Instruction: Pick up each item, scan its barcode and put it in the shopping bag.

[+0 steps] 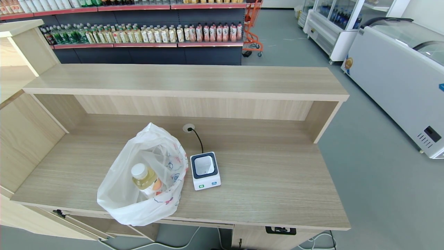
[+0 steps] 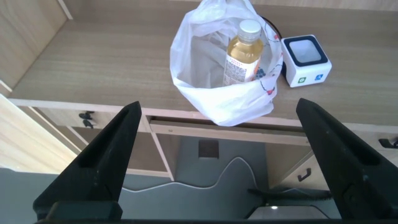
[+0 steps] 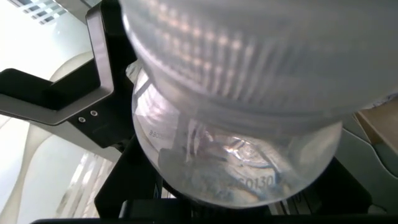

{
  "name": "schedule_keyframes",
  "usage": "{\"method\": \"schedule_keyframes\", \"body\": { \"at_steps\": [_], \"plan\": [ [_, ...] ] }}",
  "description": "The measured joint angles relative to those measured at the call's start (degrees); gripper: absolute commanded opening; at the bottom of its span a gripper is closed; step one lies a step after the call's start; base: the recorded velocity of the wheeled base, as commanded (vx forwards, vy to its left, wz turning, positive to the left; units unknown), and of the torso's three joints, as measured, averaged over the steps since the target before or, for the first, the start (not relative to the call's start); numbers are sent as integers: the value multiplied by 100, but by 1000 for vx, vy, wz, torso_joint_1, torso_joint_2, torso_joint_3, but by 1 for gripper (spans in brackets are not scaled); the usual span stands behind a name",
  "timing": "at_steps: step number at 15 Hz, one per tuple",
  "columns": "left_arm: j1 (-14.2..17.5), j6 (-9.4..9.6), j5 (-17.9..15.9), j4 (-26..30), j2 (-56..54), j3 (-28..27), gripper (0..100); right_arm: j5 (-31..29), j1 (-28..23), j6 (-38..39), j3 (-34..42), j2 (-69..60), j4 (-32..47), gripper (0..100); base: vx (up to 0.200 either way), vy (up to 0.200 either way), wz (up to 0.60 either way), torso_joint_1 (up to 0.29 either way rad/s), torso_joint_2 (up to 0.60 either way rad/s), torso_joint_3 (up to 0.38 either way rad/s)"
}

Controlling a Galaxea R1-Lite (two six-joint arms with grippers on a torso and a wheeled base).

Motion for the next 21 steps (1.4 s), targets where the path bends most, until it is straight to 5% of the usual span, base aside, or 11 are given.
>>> {"method": "schedule_keyframes", "body": {
  "at_steps": [21],
  "plan": [
    [0, 0, 0, 0, 0, 0, 100, -6, -357, -45, 260, -254, -10, 0, 0, 0, 0, 0, 0, 0]
  ]
}}
